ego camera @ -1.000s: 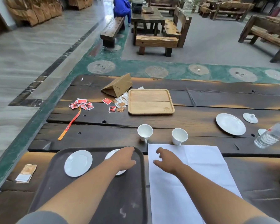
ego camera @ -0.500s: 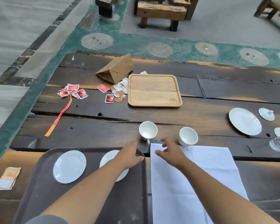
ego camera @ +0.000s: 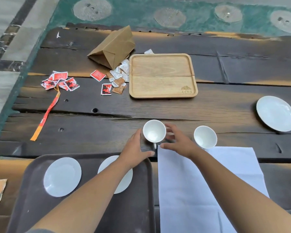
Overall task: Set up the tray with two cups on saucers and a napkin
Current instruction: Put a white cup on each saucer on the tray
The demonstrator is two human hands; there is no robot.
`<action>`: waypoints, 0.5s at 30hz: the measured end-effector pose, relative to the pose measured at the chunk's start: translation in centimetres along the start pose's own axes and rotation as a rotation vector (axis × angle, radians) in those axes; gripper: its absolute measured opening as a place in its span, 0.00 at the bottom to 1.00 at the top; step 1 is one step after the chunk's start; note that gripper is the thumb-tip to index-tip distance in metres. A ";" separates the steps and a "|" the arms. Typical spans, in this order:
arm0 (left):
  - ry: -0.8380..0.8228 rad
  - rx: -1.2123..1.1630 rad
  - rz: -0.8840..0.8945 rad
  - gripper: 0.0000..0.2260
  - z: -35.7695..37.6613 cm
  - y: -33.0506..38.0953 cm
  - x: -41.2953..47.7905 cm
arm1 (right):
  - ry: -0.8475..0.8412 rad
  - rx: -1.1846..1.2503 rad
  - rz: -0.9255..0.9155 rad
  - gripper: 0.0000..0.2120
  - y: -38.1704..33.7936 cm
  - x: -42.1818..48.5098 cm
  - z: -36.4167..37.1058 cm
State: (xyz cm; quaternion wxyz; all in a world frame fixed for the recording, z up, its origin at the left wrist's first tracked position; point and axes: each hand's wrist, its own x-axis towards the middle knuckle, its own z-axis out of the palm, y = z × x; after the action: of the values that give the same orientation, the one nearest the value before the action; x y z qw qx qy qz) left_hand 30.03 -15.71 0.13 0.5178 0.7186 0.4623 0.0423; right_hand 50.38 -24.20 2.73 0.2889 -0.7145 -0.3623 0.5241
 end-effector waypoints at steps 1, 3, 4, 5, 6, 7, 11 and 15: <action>0.008 0.024 0.002 0.41 0.1 0.0 0.3 | -0.014 0.007 -0.002 0.41 0.1 0.3 0.0; 0.022 0.085 0.003 0.44 0.2 -0.1 0.7 | -0.039 0.017 -0.010 0.40 0.3 0.8 0.0; 0.023 0.100 -0.002 0.46 0.3 -0.1 0.8 | -0.053 0.026 -0.013 0.39 0.4 1.0 0.1; 0.023 0.103 -0.009 0.47 0.3 -0.2 0.9 | -0.065 0.037 -0.018 0.39 0.5 1.1 0.2; 0.024 0.099 -0.015 0.47 0.4 -0.3 1.1 | -0.072 0.048 -0.023 0.38 0.6 1.3 0.2; 0.028 0.093 -0.022 0.47 0.4 -0.4 1.1 | -0.073 0.056 -0.031 0.38 0.7 1.5 0.3; 0.042 0.094 -0.036 0.45 0.7 -0.5 1.2 | -0.070 0.069 -0.047 0.38 0.8 2.0 0.4; 0.047 0.100 -0.036 0.42 1.0 -0.3 1.4 | -0.072 0.060 -0.060 0.37 0.7 2.2 0.5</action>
State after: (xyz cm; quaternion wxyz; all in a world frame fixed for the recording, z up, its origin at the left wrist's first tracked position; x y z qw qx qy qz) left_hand 31.17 -15.45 -1.11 0.4711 0.7339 0.4886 0.0270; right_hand 50.47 -22.80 0.86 0.3125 -0.6750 -0.3781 0.5511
